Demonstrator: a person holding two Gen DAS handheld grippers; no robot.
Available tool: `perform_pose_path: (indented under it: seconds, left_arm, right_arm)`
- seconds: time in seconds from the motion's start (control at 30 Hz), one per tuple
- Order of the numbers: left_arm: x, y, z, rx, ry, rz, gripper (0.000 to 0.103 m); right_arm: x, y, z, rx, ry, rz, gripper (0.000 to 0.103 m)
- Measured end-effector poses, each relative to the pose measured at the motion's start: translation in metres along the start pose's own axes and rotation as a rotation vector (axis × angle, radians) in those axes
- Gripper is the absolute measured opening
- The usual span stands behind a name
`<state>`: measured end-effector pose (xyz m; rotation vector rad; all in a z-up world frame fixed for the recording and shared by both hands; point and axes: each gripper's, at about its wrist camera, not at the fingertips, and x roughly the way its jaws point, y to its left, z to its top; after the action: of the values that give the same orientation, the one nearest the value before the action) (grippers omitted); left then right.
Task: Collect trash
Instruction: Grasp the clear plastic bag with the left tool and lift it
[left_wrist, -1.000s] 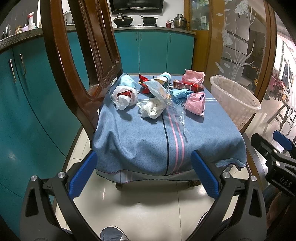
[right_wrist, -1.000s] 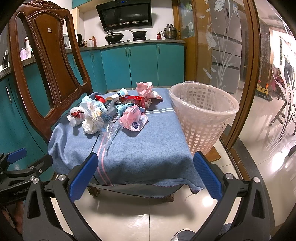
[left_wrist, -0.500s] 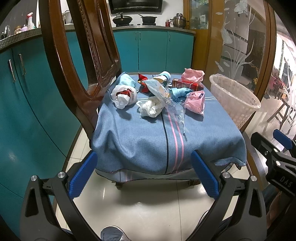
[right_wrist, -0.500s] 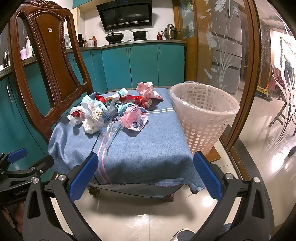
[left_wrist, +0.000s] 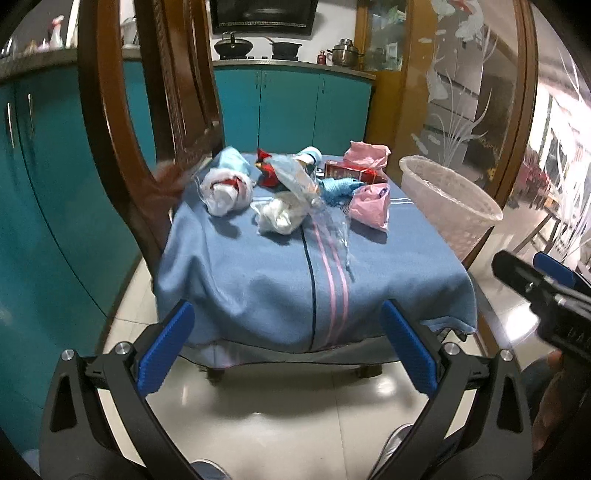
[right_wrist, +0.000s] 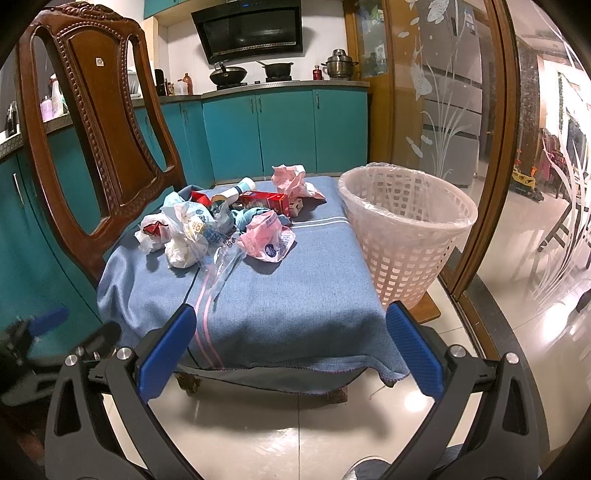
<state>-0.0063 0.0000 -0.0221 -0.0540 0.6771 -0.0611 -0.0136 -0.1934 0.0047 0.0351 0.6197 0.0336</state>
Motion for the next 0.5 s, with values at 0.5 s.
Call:
perform_pose_path:
  seconds: [0.5]
  left_arm:
    - [0.042, -0.02, 0.014, -0.007, 0.217, -0.063, 0.1]
  right_arm:
    - [-0.001, -0.018, 0.007, 0.082, -0.007, 0.036, 0.101]
